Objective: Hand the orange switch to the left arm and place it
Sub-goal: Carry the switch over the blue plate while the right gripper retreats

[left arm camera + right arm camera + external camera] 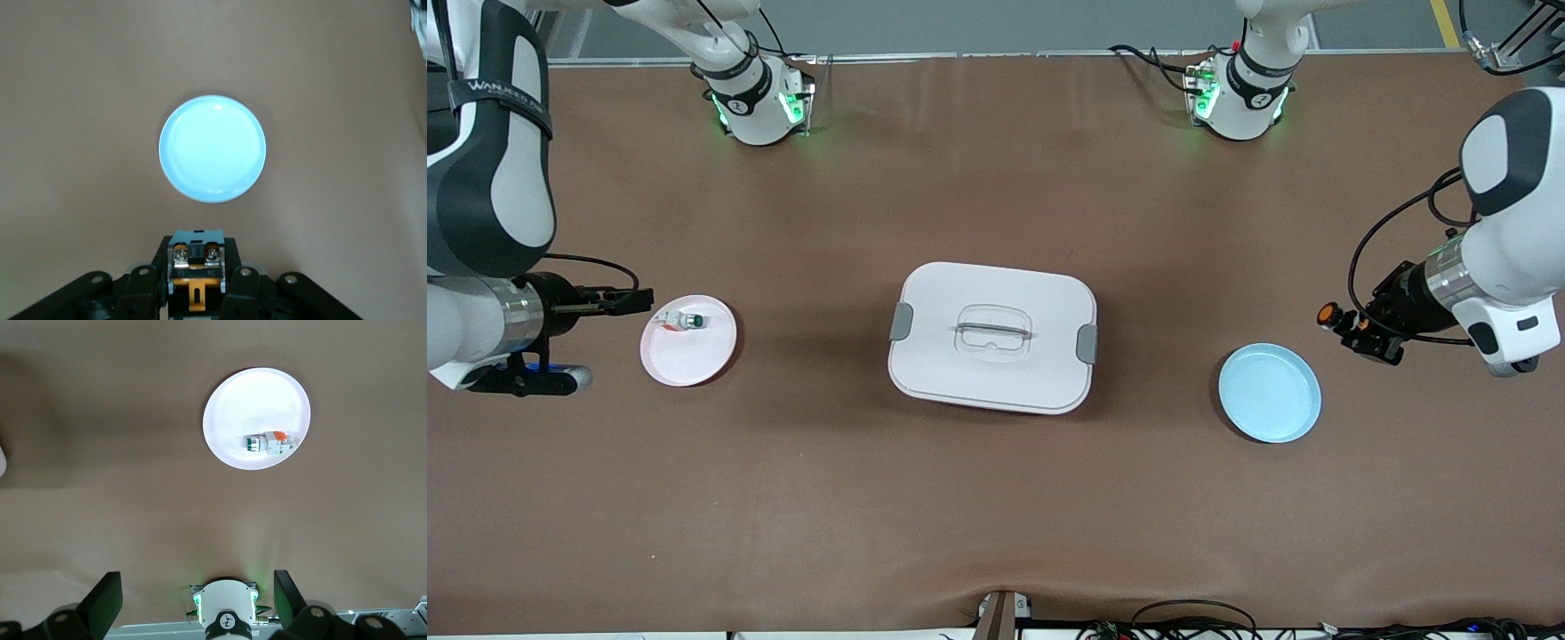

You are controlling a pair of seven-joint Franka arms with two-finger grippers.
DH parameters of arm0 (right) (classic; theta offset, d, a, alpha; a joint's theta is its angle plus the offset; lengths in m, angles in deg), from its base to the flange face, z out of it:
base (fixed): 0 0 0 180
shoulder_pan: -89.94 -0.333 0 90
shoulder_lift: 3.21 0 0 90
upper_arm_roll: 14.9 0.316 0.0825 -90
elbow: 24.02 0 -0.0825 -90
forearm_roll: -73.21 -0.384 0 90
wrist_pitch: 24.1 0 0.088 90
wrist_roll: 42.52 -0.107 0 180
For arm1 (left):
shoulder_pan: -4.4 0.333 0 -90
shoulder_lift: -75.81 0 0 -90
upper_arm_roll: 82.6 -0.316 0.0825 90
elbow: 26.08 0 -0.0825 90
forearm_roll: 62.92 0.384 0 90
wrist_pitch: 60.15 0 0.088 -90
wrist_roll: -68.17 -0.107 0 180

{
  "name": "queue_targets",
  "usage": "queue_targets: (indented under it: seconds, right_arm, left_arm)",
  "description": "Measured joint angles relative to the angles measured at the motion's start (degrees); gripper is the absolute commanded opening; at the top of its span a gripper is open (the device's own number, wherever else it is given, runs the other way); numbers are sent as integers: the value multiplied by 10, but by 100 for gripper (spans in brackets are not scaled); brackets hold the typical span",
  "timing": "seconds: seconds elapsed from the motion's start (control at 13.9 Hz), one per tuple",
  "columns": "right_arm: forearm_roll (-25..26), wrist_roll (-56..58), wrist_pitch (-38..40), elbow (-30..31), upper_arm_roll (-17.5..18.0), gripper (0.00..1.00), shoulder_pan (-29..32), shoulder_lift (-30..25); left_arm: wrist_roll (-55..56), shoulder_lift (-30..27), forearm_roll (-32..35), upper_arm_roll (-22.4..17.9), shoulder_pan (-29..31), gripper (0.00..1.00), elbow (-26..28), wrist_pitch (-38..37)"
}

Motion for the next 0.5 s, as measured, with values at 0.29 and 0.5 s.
queue_targets:
  seconds: [0.29,0.5]
  right_arm:
    - [1,-12,-3,-2,0,100,1,-1]
    - [1,-22,-5,-8,1,100,1,-1]
  left_arm:
    - [73,3,32,1,-1,0,63,86]
    - [87,7,51,0,0,0,98,120]
